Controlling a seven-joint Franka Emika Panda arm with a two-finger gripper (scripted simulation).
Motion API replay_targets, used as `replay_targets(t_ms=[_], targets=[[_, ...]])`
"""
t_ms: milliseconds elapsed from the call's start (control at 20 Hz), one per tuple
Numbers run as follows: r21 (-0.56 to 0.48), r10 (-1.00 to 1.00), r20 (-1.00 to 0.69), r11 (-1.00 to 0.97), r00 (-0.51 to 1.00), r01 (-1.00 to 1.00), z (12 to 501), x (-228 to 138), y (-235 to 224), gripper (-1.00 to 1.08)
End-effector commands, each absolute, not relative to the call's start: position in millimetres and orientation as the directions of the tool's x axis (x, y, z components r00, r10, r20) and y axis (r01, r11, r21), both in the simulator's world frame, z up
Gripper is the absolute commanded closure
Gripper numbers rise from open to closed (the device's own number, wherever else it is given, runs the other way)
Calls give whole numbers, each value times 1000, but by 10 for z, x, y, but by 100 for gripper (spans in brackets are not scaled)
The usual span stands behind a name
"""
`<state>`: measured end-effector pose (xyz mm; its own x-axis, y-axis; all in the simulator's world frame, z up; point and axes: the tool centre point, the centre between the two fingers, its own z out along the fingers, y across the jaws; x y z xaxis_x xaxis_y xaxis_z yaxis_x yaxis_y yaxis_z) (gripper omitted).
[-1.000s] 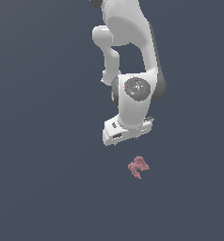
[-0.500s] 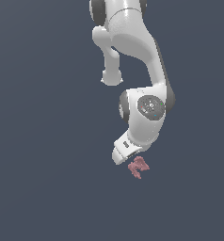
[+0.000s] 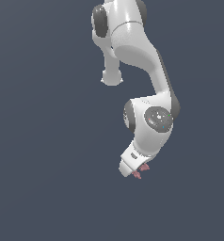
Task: Pick up the object and move it to a goal position.
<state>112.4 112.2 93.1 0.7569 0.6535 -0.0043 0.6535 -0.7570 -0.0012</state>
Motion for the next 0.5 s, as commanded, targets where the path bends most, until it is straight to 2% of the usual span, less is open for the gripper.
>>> replay_targets(t_ms=[0,450], targets=[[0,668,-2,-744,744,668,909,1162,1146,-92],[0,676,-1,-737,737,676,855,1178,1159,-92]])
